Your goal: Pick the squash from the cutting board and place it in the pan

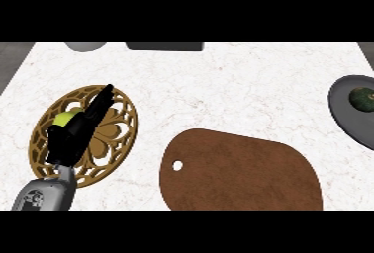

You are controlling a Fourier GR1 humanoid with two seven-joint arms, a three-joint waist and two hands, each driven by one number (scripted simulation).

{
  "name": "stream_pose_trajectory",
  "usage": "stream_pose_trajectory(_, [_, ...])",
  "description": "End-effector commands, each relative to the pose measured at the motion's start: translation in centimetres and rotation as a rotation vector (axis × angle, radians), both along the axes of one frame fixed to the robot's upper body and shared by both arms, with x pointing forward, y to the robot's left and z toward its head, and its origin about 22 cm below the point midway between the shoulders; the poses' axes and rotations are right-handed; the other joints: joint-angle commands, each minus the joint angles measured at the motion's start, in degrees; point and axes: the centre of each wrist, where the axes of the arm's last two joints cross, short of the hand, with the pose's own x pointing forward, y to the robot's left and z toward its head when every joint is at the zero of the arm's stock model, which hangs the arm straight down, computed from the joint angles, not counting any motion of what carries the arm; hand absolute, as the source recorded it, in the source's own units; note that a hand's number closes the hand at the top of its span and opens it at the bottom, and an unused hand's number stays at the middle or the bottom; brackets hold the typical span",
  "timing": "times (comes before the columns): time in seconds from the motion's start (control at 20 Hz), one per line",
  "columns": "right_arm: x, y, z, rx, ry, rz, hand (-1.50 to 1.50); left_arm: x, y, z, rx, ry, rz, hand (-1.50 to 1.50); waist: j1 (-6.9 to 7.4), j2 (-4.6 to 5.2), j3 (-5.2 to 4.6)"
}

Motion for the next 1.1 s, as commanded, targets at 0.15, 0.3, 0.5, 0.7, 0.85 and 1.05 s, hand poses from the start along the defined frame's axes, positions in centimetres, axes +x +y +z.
stream_pose_trajectory(0.15, [-4.7,-2.4,-1.3,-0.003,-0.131,0.058,-1.50,-0.6,0.2,1.0,0.004,-0.006,0.009,0.00,-0.30,-0.43,-0.05])
stream_pose_trajectory(0.3, [-6.4,-2.0,-3.4,-0.019,-0.129,0.077,-1.50,-1.6,-0.1,1.2,-0.005,0.010,0.010,0.00,-0.33,-0.64,-0.11])
stream_pose_trajectory(0.5, [-7.9,-1.7,-5.0,0.016,-0.150,0.082,-1.50,0.2,-2.0,-0.2,0.001,0.010,0.017,0.00,-1.44,-0.71,-0.21])
stream_pose_trajectory(0.7, [-10.6,-3.3,-4.6,0.022,-0.159,0.101,-1.50,-0.1,-1.6,0.2,-0.002,0.025,0.016,0.00,-1.60,-0.84,-0.21])
stream_pose_trajectory(0.85, [-9.4,0.3,-8.5,0.001,-0.150,0.102,-1.50,0.1,1.8,-0.4,-0.007,0.010,0.029,0.00,-1.43,-0.79,-0.26])
stream_pose_trajectory(1.05, [-12.8,-1.7,-8.0,-0.007,-0.147,0.071,-1.50,0.6,-0.2,1.6,0.002,0.024,0.029,0.00,-1.46,-0.80,-0.11])
